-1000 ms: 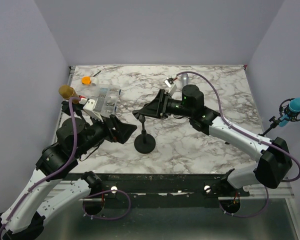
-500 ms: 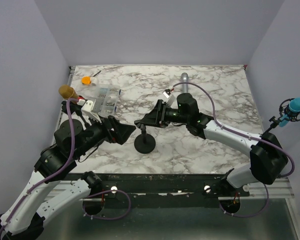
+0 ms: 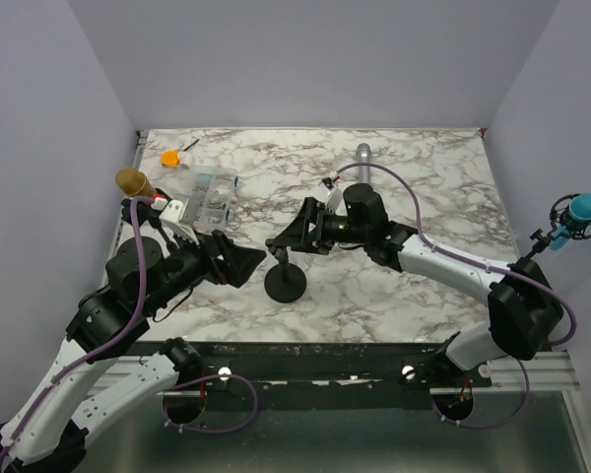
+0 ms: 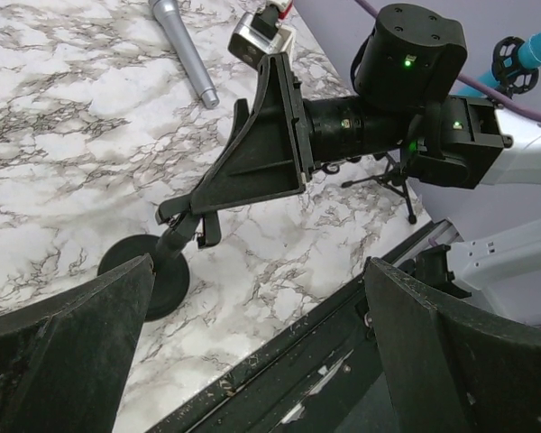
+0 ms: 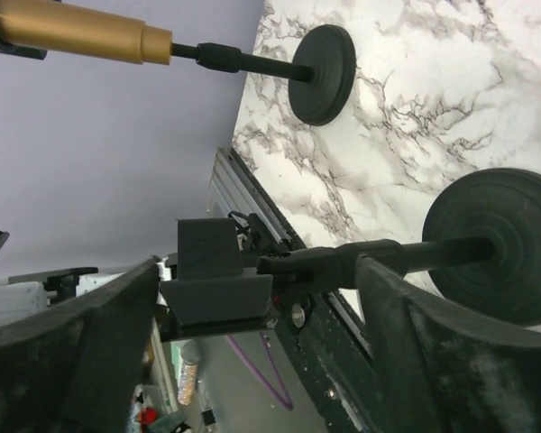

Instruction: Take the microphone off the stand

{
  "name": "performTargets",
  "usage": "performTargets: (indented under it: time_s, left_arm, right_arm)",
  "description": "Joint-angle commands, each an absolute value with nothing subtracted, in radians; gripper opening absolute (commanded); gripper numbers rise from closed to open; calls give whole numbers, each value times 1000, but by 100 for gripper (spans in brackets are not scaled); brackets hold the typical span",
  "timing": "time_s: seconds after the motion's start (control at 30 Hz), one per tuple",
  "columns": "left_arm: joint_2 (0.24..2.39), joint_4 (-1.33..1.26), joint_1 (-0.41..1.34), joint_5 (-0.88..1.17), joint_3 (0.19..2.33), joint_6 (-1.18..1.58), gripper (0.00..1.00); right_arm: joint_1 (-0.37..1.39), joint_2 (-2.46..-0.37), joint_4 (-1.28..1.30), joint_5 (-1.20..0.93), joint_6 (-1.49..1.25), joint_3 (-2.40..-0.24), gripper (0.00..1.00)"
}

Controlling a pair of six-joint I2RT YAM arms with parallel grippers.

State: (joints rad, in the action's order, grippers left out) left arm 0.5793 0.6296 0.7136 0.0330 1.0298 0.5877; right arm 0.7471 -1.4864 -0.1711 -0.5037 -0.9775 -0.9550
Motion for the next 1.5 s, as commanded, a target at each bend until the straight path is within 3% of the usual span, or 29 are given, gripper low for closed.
performTargets:
  time_s: [0.0, 0.33, 0.8, 0.97, 1.2, 1.47]
  left_arm:
    - [572, 645, 713, 9, 1045, 569, 99]
    - [559, 698, 713, -76, 1083, 528, 98]
    - [582, 834, 712, -256, 1287, 350, 99]
    - [592, 863, 712, -409, 1326, 320, 98]
    - [789, 1083, 708, -735, 1555, 338, 99]
    - [790, 867, 533, -744, 1417, 367, 98]
  right_arm:
    - [755, -1438, -28, -452, -855, -1044, 97]
    - [755, -1289, 249, -121, -639, -1102, 100]
    - [755, -1097, 362, 159, -566, -991, 100]
    - [755, -1095, 409, 188, -547, -1015, 100]
    - [755, -1070, 410, 185, -551, -1015, 100]
    - [754, -1048, 412, 177, -570, -1000, 100]
